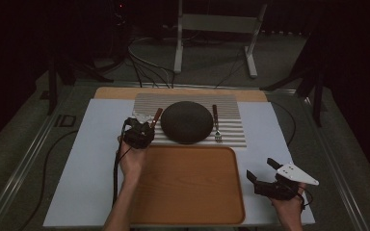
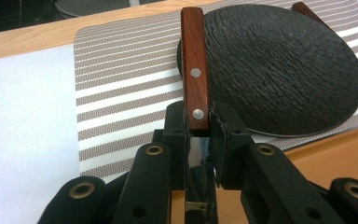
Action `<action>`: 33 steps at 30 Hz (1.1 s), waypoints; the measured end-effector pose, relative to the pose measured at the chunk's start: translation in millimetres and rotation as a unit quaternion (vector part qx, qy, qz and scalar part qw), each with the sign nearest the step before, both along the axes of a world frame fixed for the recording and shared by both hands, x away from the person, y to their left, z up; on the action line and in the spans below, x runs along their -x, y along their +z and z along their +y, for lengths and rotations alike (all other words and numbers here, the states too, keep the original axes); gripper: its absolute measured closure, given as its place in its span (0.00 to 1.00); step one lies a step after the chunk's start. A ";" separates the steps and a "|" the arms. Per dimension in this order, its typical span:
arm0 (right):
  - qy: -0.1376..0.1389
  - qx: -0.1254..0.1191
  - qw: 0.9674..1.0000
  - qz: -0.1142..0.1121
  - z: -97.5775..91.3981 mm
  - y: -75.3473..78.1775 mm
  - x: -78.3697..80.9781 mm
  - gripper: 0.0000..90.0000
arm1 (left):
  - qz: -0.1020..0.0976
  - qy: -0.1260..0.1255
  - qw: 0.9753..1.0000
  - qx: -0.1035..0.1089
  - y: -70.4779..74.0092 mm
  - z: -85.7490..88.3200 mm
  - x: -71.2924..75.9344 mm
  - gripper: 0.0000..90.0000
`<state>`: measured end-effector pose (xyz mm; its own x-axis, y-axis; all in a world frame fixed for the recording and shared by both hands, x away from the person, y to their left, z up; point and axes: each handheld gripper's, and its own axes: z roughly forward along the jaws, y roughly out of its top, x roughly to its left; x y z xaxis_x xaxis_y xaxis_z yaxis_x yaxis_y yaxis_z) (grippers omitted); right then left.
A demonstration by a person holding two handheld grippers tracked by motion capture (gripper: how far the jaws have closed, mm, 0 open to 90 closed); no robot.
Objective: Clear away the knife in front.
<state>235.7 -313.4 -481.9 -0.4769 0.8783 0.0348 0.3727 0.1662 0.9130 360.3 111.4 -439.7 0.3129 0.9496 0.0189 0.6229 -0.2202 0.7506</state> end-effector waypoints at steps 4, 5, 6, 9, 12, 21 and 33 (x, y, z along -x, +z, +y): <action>0.000 0.000 1.000 0.000 0.0 0.0 0.0 0.08 | -0.004 0.000 1.000 0.003 0.1 -0.8 6.4 0.87; 0.000 0.000 1.000 0.000 -0.1 0.0 0.0 0.08 | -0.005 0.001 1.000 0.003 0.0 -1.3 8.0 0.87; 0.000 0.000 1.000 0.000 -0.1 0.0 0.0 0.08 | -0.005 0.001 1.000 0.003 -0.1 -1.5 9.1 0.87; 0.000 0.000 1.000 0.000 0.0 0.0 0.0 0.08 | -0.007 0.001 1.000 0.000 -0.4 -2.3 14.4 0.87; 0.000 0.001 1.000 0.000 0.2 -0.1 0.0 0.08 | -0.010 0.003 1.000 0.000 -1.4 -1.9 19.6 0.87; -0.001 0.000 1.000 0.000 0.6 -0.1 0.1 0.08 | -0.009 0.007 1.000 0.004 -7.1 0.6 32.9 0.87; 0.000 0.002 1.000 0.002 1.1 -0.5 0.0 0.08 | -0.007 0.014 1.000 -0.006 -20.5 2.3 53.4 0.87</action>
